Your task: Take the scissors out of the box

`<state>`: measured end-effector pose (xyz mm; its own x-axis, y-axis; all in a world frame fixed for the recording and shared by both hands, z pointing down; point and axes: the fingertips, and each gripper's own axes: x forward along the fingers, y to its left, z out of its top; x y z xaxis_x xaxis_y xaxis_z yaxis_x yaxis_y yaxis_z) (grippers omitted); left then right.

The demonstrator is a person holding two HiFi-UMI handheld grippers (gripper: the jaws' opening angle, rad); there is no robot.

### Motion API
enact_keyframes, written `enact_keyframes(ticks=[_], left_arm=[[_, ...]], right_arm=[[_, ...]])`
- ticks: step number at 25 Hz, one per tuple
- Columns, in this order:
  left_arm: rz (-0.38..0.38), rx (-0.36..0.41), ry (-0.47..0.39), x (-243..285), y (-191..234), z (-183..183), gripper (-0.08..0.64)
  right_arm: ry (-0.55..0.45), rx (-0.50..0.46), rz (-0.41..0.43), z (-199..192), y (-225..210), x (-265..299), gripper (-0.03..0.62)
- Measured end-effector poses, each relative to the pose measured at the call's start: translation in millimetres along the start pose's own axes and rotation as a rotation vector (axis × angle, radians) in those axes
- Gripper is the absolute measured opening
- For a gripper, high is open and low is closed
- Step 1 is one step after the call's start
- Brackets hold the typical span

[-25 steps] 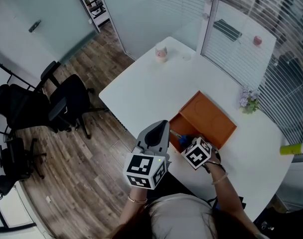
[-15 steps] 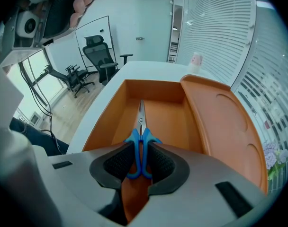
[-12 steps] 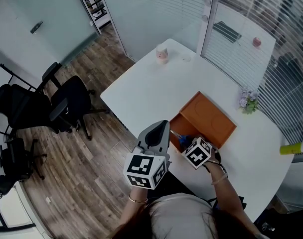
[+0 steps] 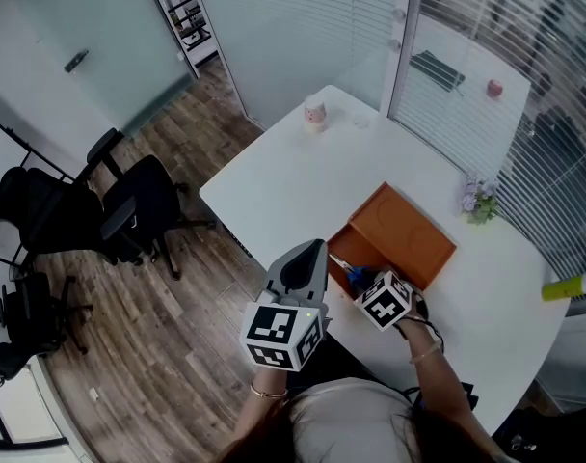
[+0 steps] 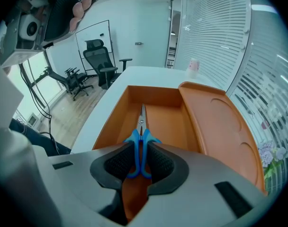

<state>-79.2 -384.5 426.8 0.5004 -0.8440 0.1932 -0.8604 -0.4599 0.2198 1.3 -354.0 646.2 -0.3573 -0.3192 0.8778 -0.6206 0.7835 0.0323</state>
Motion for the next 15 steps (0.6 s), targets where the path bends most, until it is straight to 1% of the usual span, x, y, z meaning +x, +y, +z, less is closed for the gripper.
enact_keyframes(ticks=[15], left_arm=[[-0.007, 0.021, -0.038, -25.8, -16.6, 7.3, 0.018]], right_arm=[[-0.077, 0.002, -0.066, 7.4, 1.1, -33.6, 0.112]])
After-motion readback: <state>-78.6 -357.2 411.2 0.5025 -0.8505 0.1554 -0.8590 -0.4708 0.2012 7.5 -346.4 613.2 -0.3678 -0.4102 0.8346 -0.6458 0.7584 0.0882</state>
